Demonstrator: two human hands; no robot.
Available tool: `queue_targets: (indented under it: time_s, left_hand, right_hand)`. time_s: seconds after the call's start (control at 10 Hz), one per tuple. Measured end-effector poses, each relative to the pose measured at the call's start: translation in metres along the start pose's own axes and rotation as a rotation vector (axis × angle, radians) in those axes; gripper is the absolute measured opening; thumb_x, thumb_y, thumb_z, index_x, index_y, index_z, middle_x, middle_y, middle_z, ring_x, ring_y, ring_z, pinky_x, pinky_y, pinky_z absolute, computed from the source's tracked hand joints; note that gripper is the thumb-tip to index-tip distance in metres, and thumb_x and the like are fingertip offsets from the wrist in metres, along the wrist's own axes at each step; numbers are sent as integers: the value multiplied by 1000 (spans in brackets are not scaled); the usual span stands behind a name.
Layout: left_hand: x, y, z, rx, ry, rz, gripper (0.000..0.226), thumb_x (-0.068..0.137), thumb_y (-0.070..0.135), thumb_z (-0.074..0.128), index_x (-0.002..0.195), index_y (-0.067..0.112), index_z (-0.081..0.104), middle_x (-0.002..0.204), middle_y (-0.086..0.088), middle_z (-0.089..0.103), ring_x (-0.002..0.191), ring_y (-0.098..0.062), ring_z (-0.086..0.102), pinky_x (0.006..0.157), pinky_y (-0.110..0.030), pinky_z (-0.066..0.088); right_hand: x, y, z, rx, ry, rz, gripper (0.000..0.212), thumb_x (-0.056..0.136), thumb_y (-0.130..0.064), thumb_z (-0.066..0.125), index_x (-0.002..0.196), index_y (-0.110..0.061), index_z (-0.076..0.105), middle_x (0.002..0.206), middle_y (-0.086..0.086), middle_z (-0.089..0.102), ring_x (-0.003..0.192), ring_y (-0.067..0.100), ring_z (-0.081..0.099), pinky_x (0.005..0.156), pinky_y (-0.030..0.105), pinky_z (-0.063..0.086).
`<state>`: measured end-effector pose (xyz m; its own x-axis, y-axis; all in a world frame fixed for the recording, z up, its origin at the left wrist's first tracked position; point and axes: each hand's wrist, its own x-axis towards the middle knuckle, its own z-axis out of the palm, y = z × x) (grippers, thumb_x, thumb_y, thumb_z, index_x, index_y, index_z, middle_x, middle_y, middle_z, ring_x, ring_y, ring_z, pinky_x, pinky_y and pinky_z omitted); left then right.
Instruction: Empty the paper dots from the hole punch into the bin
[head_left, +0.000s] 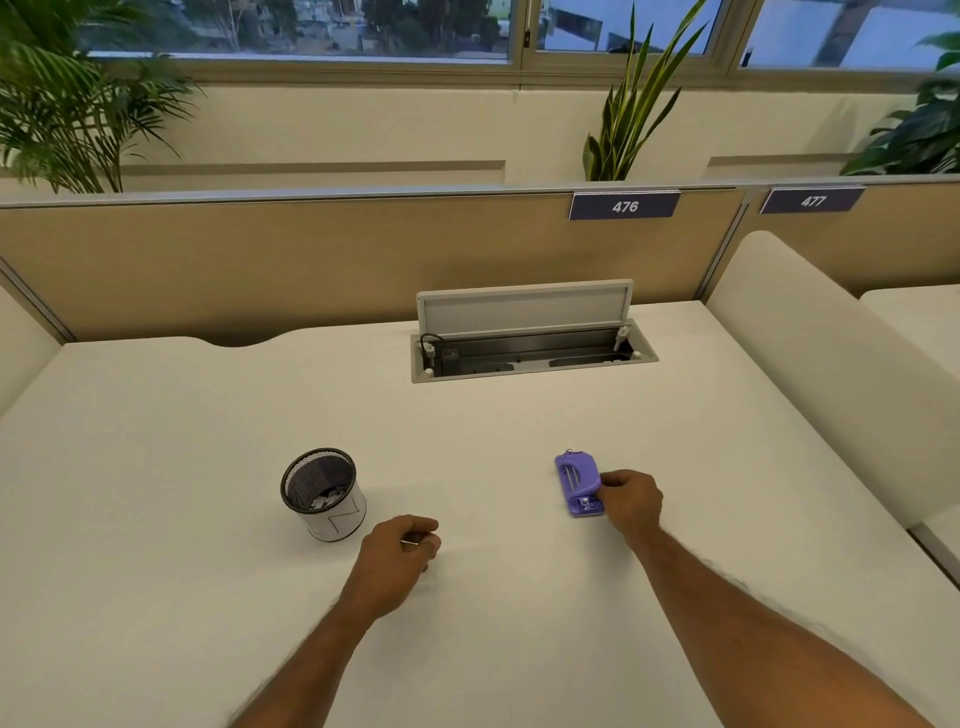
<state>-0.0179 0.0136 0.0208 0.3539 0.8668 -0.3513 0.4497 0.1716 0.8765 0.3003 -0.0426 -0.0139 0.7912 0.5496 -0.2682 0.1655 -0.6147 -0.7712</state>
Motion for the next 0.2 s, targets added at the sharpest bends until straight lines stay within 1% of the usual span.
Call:
queue_targets:
  time_s: [0.1, 0.2]
  left_hand:
    - [-4, 3, 0, 4, -13, 10, 20, 86, 21, 64, 106, 20, 67, 96, -5, 71, 87, -18, 70, 83, -33, 59]
    - [-7, 7, 0, 3, -2, 27, 19, 86, 21, 63, 105, 20, 67, 94, -5, 72, 86, -17, 70, 83, -33, 59]
  right_hand:
    - [1, 2, -4, 11, 3, 4, 18, 74, -6, 71, 92, -6, 76, 97, 13, 74, 95, 30, 66, 80, 31, 49]
    - [-2, 0, -11, 43, 67, 11, 20, 77, -4, 72, 98, -2, 73, 105, 16, 72, 102, 32, 63, 89, 33, 46]
